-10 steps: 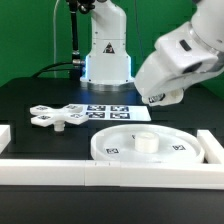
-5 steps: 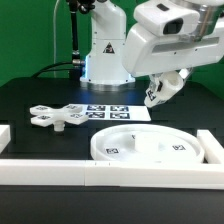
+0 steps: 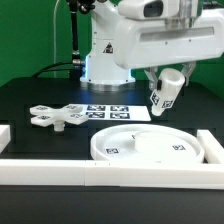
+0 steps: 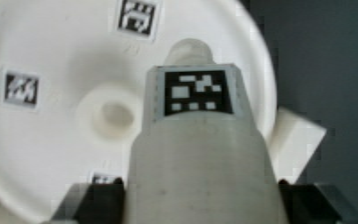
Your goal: Assemble round table
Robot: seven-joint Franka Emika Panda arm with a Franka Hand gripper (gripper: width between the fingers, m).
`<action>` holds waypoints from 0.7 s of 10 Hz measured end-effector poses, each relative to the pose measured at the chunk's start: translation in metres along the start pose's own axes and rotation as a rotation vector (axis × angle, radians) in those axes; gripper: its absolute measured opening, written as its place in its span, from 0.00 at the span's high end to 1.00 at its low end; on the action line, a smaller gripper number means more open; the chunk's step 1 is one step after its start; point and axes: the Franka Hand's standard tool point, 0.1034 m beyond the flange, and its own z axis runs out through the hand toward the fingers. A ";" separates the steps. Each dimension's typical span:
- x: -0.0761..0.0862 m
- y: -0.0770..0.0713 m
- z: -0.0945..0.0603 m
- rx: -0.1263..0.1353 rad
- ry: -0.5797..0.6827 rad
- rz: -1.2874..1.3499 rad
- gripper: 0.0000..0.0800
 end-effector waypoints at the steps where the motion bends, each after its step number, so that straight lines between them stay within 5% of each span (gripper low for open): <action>1: 0.007 0.004 -0.004 -0.029 0.082 -0.024 0.49; 4: 0.006 0.018 0.000 -0.095 0.266 -0.042 0.49; 7: 0.006 0.022 0.001 -0.105 0.282 -0.050 0.49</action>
Offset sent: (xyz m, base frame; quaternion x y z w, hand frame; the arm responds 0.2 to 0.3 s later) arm 0.0000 0.0000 0.0000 0.0000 0.1938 0.0000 0.9810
